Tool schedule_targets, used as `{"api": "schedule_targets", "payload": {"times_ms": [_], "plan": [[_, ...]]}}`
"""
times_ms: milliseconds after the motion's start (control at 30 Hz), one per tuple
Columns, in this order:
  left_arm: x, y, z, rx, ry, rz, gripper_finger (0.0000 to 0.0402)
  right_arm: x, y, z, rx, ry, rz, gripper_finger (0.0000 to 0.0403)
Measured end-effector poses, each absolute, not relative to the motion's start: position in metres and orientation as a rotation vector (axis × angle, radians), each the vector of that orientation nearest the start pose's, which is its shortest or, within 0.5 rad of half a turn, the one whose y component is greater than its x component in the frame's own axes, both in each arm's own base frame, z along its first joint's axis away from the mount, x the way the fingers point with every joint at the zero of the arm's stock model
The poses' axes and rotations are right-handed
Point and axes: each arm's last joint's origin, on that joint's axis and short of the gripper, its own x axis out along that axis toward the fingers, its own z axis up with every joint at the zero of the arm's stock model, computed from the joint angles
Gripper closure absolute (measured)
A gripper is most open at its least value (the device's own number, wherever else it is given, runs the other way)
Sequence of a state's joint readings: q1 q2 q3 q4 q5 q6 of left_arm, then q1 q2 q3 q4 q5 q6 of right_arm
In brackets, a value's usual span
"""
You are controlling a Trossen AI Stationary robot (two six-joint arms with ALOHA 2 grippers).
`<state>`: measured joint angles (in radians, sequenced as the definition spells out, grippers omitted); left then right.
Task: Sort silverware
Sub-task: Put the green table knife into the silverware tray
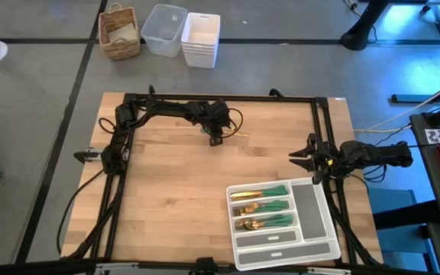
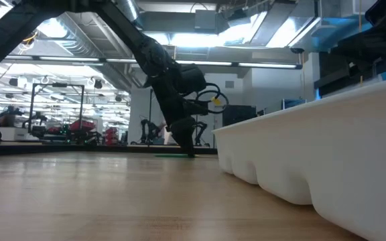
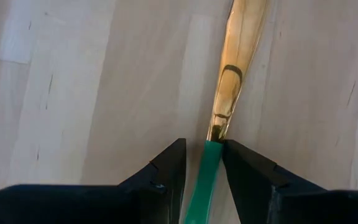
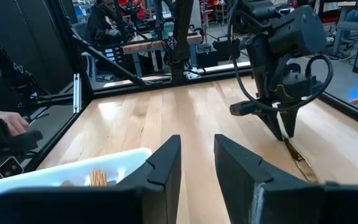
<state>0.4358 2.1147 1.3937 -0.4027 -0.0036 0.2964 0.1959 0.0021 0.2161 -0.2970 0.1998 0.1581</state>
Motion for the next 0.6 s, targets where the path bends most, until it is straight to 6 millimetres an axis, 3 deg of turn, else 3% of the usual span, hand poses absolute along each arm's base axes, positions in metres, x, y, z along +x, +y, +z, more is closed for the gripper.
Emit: {"api": "schedule_targets", "payload": {"times_ms": [167, 400, 600], "plan": [[0.382, 0.177, 0.125, 0.014, 1.162, 0.219, 0.0315, 0.078, 0.010, 0.207, 0.142, 0.081, -0.011, 0.0304], [0.380, 0.170, 0.124, 0.005, 1.211, 0.205, 0.0387, 0.078, 0.010, 0.207, 0.143, 0.081, -0.011, 0.0304], [0.381, 0.157, 0.122, -0.019, 1.248, 0.211, 0.0381, 0.078, 0.010, 0.207, 0.143, 0.082, -0.011, 0.0304]]}}
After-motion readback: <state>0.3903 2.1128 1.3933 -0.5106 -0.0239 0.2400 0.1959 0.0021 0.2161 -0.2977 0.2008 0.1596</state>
